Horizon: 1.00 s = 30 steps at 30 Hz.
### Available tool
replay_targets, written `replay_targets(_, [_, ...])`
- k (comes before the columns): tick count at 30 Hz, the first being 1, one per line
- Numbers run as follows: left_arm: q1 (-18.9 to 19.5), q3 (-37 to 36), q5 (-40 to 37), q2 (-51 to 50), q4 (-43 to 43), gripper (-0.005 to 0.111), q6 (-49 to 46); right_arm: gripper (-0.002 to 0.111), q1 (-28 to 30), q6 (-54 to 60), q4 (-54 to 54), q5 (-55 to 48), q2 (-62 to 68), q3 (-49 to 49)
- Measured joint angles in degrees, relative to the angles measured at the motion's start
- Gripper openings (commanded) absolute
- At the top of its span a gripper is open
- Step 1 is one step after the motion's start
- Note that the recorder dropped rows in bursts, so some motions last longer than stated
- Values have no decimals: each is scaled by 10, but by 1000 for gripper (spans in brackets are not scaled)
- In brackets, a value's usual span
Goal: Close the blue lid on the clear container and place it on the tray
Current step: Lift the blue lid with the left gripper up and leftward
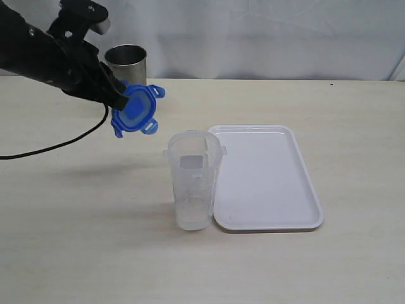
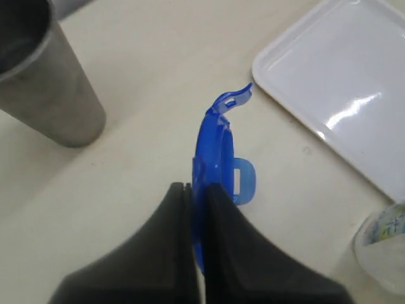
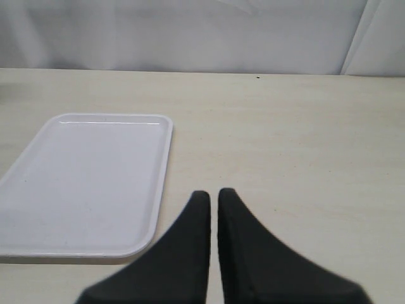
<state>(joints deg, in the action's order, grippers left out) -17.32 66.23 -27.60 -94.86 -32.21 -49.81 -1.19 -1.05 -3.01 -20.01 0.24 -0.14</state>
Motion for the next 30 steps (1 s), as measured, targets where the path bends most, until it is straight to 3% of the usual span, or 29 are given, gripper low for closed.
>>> replay_targets(7, [-9,0,43,64,16,0,-67,4,0,0,0,0,0,0])
replay_targets(18, [-103,0,169,71,53,0,-146,4,0,0,0,0,0,0])
replay_targets(22, [-127,0,206,71,107,0,-148,4,0,0,0,0,0,0])
replay_targets(30, [-168,0,201,71,229,0,-149,4,0,0,0,0,0,0])
